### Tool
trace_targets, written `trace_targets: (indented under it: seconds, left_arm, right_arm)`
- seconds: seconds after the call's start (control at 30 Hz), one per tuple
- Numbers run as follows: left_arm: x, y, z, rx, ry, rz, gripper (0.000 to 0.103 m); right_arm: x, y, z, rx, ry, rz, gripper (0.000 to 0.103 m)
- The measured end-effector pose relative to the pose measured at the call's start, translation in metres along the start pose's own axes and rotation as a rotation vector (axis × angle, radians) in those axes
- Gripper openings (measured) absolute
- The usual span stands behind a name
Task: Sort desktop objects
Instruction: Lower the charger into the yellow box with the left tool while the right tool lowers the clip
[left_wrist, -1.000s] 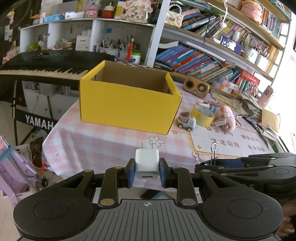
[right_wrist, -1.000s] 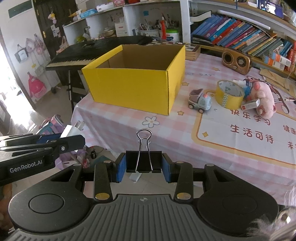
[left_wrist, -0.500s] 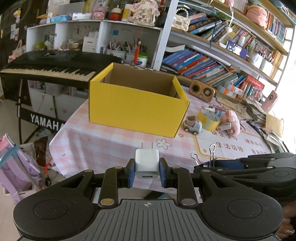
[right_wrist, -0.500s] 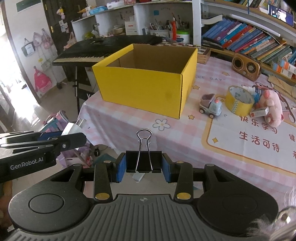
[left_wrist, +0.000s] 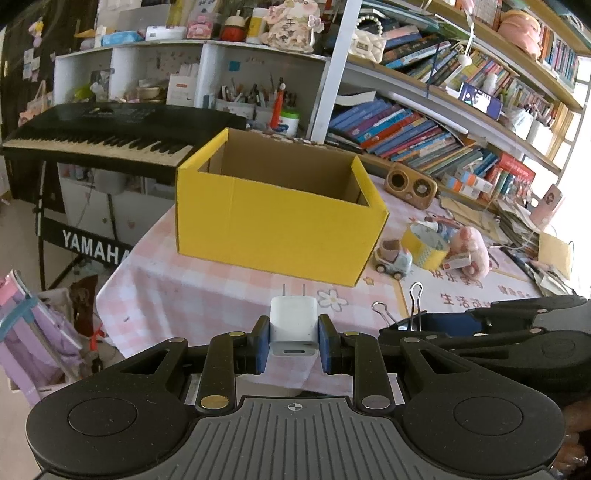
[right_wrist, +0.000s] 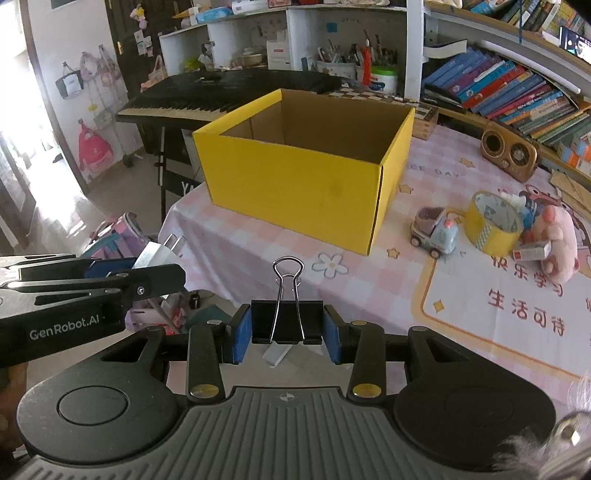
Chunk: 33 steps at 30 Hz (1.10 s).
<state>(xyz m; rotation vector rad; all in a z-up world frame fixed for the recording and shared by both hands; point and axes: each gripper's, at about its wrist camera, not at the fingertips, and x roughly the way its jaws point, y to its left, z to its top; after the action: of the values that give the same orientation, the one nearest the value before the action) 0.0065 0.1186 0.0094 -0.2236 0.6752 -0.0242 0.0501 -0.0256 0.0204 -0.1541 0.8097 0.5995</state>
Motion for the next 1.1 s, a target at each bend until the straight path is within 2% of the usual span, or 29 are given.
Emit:
trace_targets:
  seconds: [0.17, 0.33, 0.6, 0.77, 0.93, 1.1]
  left_arm:
    - [0.010, 0.001, 0.012, -0.007, -0.012, 0.011, 0.025]
    - [0.019, -0.001, 0.032, -0.008, -0.062, 0.020, 0.025]
    - [0.042, -0.004, 0.082, 0.004, -0.143, 0.042, 0.025]
    - [0.065, -0.005, 0.114, 0.015, -0.163, 0.061, 0.025]
    - [0.099, 0.001, 0.142, 0.025, -0.125, 0.070, 0.025]
    - [0.142, 0.007, 0.163, 0.069, -0.046, 0.097, 0.025]
  right_arm:
    - [0.009, -0.006, 0.013, -0.016, -0.010, 0.014, 0.037]
    - [0.016, -0.015, 0.034, -0.037, -0.048, 0.028, 0.037]
    - [0.029, -0.032, 0.089, -0.084, -0.137, 0.068, 0.037]
    - [0.045, -0.045, 0.126, -0.121, -0.173, 0.091, 0.037]
    - [0.072, -0.061, 0.157, -0.145, -0.156, 0.125, 0.037]
    - [0.118, -0.079, 0.185, -0.198, -0.083, 0.147, 0.037]
